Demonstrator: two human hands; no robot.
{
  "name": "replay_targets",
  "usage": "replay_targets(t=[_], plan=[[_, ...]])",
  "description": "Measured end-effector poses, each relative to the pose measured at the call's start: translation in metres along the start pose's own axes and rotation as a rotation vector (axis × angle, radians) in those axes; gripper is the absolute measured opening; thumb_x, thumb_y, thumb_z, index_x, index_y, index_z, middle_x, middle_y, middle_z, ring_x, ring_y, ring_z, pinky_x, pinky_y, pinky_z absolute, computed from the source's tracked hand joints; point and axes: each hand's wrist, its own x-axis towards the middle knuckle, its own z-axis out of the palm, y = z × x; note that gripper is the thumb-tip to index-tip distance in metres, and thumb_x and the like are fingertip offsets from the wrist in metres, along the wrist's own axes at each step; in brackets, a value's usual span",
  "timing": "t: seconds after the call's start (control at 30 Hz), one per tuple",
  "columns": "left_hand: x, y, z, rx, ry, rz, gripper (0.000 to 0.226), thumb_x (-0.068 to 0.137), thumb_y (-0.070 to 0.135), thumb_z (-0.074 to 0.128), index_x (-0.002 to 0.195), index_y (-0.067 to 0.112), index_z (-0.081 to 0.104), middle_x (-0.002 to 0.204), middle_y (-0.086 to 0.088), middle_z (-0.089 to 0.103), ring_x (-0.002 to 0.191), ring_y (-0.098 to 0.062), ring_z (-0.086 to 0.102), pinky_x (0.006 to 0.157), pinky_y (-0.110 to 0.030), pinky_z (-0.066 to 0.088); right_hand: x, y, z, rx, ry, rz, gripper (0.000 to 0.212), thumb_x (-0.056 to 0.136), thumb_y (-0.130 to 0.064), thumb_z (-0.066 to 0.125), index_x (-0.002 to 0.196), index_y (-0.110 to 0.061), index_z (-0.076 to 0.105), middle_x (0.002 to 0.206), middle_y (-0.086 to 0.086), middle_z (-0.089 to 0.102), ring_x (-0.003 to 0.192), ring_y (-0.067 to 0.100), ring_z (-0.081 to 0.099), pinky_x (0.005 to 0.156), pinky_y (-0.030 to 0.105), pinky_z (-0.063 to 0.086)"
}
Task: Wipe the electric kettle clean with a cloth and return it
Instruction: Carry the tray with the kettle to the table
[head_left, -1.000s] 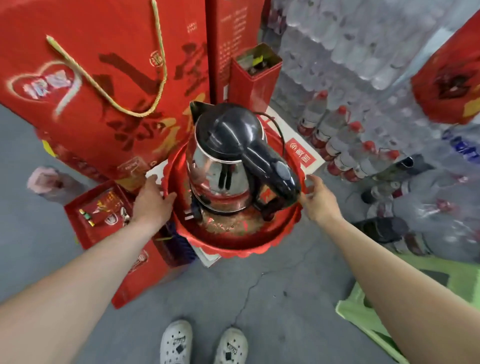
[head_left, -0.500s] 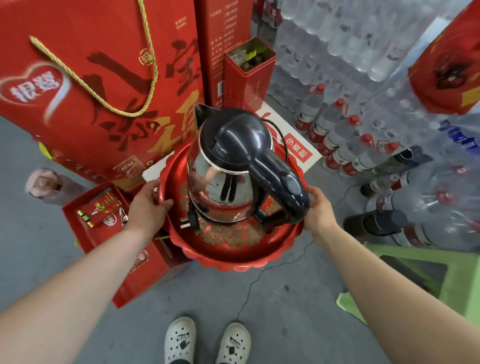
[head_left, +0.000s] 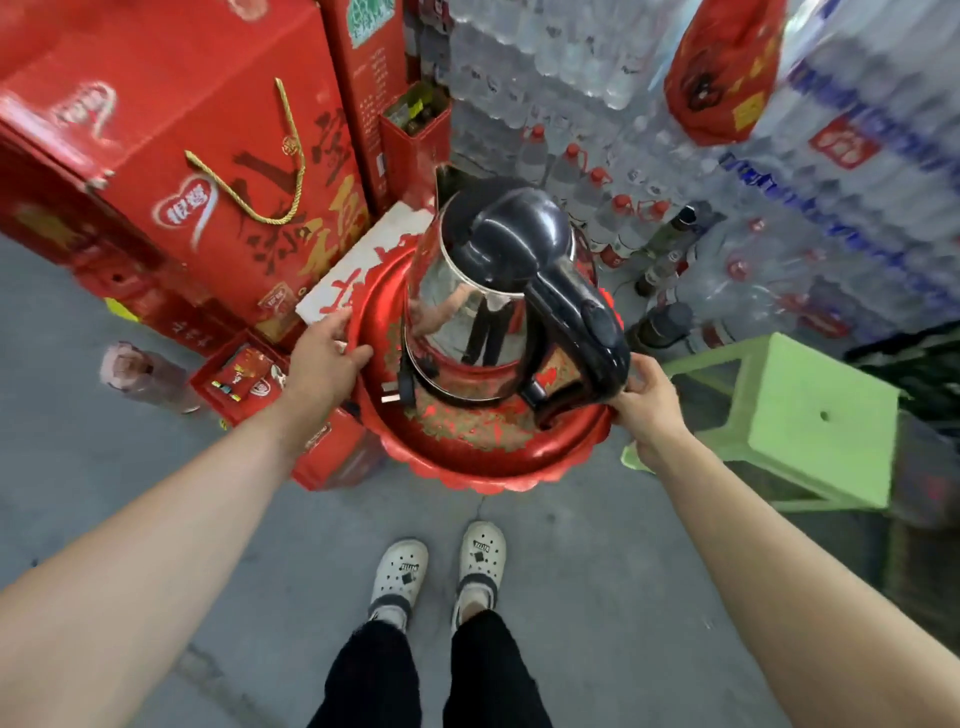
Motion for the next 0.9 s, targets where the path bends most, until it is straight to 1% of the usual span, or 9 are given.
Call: replay_targets(t=[0.07,0.13,0.27,0.33,0.47,0.6,0.73,0.8,0.9], plan=[[-0.01,0.006,-0.003,0.023,-0.042,0.031,0.072,0.068,0.038,0.072,0.137,0.029,0.054,0.126,-0.012,0.065,0.115,-0.035,0.063,0.1,-0.054,0.05,-0.037,0.0,-0.018,0.038,0.051,0.018,0.047,0.087,0.012,0.065,0.129,-0.004,0.052,0.083,0.001,0.066,0.047,-0.002,0.063,0.043,0.017,0.048],[-0.047,0.045,-0.011,0.077,-0.075,0.065,0.069,0.077,0.023,0.075,0.142,0.023,0.051,0.132,-0.014,0.061,0.117,-0.036,0.061,0.102,-0.053,0.048,-0.075,0.003,-0.035,0.085,0.091,0.028,0.047,0.087,0.013,0.064,0.128,-0.004,0.052,0.085,0.002,0.067,0.051,0.001,0.065,0.044,0.019,0.05],[-0.097,0.091,-0.014,0.202,-0.177,0.205,0.061,0.086,0.01,0.071,0.143,0.009,0.049,0.14,-0.012,0.054,0.126,-0.03,0.054,0.109,-0.041,0.041,-0.149,0.015,-0.066,0.172,0.208,0.072,0.045,0.088,0.009,0.064,0.126,-0.01,0.052,0.083,0.004,0.067,0.056,0.009,0.065,0.044,0.02,0.05],[-0.12,0.108,-0.008,0.243,-0.237,0.275,0.057,0.087,0.007,0.069,0.141,0.005,0.05,0.137,-0.012,0.056,0.126,-0.029,0.053,0.105,-0.032,0.038,-0.185,0.027,-0.081,0.238,0.269,0.101,0.043,0.088,0.01,0.064,0.125,-0.011,0.052,0.084,0.004,0.066,0.059,0.01,0.065,0.045,0.019,0.052],[-0.168,0.134,0.017,0.262,-0.397,0.353,0.058,0.087,0.005,0.069,0.141,0.005,0.049,0.137,-0.014,0.056,0.126,-0.031,0.054,0.109,-0.045,0.042,-0.248,0.067,-0.113,0.35,0.403,0.144,0.046,0.087,0.01,0.065,0.127,-0.007,0.052,0.09,0.005,0.063,0.069,0.017,0.066,0.047,0.021,0.054],[-0.216,0.154,0.062,0.297,-0.554,0.419,0.06,0.085,-0.002,0.068,0.142,0.004,0.048,0.125,-0.009,0.061,0.118,-0.028,0.059,0.107,-0.047,0.044,-0.306,0.113,-0.147,0.465,0.57,0.175,0.045,0.086,0.011,0.066,0.127,-0.006,0.054,0.087,0.006,0.063,0.066,0.017,0.063,0.045,0.02,0.053],[-0.279,0.173,0.124,0.368,-0.688,0.546,0.056,0.085,-0.003,0.069,0.138,0.003,0.053,0.128,-0.011,0.061,0.116,-0.025,0.059,0.104,-0.038,0.045,-0.365,0.161,-0.189,0.557,0.74,0.215,0.039,0.087,0.013,0.063,0.118,-0.009,0.055,0.078,0.005,0.061,0.062,0.016,0.058,0.043,0.018,0.049],[-0.311,0.18,0.161,0.395,-0.75,0.593,0.056,0.084,-0.002,0.07,0.137,0.003,0.054,0.125,-0.012,0.062,0.114,-0.028,0.061,0.101,-0.039,0.046,-0.394,0.188,-0.216,0.593,0.814,0.23,0.038,0.087,0.013,0.064,0.115,-0.011,0.054,0.078,0.005,0.061,0.061,0.015,0.056,0.041,0.017,0.047],[-0.365,0.187,0.22,0.425,-0.869,0.642,0.054,0.083,-0.005,0.069,0.135,0.003,0.056,0.122,-0.016,0.065,0.105,-0.028,0.064,0.099,-0.044,0.049,-0.436,0.231,-0.258,0.626,0.895,0.272,0.039,0.086,0.009,0.066,0.118,-0.01,0.056,0.083,0.009,0.063,0.064,0.018,0.059,0.05,0.025,0.05]])
